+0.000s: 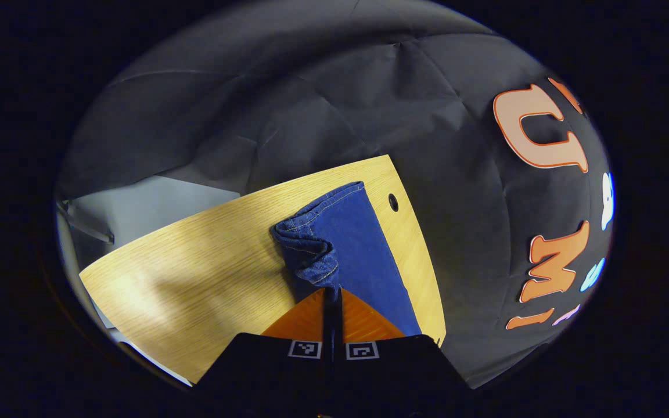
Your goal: Grasp the waist and the cuffs of the jeans and fold them to make the two legs overlap; first hold the waist and fold one-third of the jeans toward the cuffs, then hold the cuffs and fold the remaining one-third in the same direction to finish folding.
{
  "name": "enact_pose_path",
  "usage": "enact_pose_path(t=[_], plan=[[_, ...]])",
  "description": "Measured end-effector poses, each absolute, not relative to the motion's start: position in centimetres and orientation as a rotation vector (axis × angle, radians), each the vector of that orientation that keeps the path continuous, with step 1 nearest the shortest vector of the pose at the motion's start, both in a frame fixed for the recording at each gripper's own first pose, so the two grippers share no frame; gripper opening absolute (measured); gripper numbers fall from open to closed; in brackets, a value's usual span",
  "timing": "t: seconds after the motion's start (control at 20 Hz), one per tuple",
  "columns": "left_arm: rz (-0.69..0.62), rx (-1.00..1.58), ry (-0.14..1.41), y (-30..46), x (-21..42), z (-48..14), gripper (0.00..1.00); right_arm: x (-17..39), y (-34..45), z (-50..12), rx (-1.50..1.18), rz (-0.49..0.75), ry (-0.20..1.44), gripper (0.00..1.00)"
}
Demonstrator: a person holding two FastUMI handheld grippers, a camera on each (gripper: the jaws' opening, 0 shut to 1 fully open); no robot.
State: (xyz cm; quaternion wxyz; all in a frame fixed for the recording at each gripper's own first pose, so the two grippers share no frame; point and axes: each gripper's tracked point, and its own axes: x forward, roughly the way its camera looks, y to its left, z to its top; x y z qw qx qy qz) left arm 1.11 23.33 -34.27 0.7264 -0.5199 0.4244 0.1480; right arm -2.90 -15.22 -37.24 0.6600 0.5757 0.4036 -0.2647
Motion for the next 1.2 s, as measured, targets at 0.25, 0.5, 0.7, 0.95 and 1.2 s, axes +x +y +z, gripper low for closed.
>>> enact_pose_path(t=[0.25,0.5,0.7,0.95,1.2], plan=[[0.395,-1.2,0.906,23.4,3.2,-32.9,0.01,2.6,-15.4,-35.1,1.334,-0.552,0.924,0.05],[0.409,-1.2,0.893,23.5,6.9,-31.2,0.01,9.4,-14.1,-34.9,1.292,-0.484,0.989,0.05],[0.403,-1.149,0.918,23.0,11.2,-30.9,0.01,14.3,-12.7,-36.2,1.294,-0.473,1.041,0.05],[0.442,-1.111,0.965,23.9,16.0,-32.3,0.01,19.4,-12.5,-37.0,1.346,-0.479,1.068,0.06],[0.439,-0.959,1.065,23.2,18.7,-35.7,0.04,22.3,-11.5,-38.3,1.374,-0.48,1.085,0.05]])
